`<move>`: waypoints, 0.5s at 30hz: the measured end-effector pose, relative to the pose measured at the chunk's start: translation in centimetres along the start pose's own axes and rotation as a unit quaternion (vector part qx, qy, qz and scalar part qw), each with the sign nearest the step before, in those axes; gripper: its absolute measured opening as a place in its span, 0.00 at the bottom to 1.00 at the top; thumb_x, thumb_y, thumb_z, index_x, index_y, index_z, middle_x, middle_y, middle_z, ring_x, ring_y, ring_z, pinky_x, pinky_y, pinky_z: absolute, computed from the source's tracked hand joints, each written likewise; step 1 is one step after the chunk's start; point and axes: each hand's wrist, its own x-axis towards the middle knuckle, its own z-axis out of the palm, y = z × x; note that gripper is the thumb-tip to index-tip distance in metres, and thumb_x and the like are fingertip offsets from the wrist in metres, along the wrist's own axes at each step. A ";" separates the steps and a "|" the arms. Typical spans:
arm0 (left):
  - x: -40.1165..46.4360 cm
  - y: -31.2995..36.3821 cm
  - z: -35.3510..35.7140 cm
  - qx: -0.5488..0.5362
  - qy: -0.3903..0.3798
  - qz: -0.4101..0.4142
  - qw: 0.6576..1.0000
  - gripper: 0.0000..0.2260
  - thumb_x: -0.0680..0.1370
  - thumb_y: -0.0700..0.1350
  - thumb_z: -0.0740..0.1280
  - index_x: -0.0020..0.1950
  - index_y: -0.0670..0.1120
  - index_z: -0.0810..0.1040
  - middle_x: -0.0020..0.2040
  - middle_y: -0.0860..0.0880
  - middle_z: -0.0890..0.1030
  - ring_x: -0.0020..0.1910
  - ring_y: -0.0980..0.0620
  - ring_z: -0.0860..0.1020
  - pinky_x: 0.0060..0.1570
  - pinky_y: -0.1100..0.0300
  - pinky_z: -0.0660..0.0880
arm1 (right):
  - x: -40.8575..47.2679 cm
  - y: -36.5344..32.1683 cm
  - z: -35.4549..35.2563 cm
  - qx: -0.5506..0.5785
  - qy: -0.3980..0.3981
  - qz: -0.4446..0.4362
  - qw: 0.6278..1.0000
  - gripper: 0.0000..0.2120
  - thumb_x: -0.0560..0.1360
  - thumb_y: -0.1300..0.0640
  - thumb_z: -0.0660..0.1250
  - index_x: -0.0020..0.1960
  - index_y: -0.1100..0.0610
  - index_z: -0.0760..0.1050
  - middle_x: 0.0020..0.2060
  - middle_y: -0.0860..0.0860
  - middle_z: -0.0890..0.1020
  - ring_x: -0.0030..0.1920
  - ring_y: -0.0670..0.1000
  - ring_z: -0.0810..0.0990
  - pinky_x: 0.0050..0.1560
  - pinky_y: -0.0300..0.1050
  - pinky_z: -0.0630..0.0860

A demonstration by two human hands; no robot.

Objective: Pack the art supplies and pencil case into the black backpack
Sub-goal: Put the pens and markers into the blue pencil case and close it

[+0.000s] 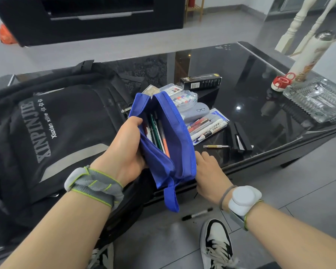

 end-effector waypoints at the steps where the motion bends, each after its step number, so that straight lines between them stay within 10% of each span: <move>1: -0.1 0.0 -0.1 -0.002 0.000 0.002 1.000 0.19 0.80 0.55 0.60 0.65 0.48 0.79 0.60 0.41 0.84 0.58 0.38 0.83 0.60 0.38 0.77 | 0.1 0.2 0.2 0.010 -0.006 -0.006 1.000 0.19 0.50 0.66 0.66 0.41 0.57 0.72 0.40 0.55 0.73 0.36 0.58 0.70 0.32 0.47 0.61; 7: 0.0 0.1 0.1 0.003 -0.006 0.010 1.000 0.20 0.79 0.55 0.60 0.66 0.47 0.78 0.60 0.41 0.84 0.57 0.38 0.83 0.59 0.38 0.78 | 1.4 1.8 -1.6 0.127 -0.062 0.010 0.990 0.13 0.69 0.64 0.58 0.50 0.58 0.77 0.49 0.55 0.78 0.52 0.60 0.78 0.49 0.52 0.76; 15: 0.1 0.7 -0.5 -0.011 -0.011 0.040 0.999 0.20 0.80 0.55 0.60 0.67 0.47 0.78 0.62 0.40 0.82 0.59 0.37 0.82 0.60 0.37 0.77 | 1.3 5.5 -7.5 0.202 -0.109 0.199 0.953 0.08 0.75 0.63 0.57 0.49 0.58 0.75 0.48 0.58 0.81 0.50 0.61 0.80 0.45 0.45 0.73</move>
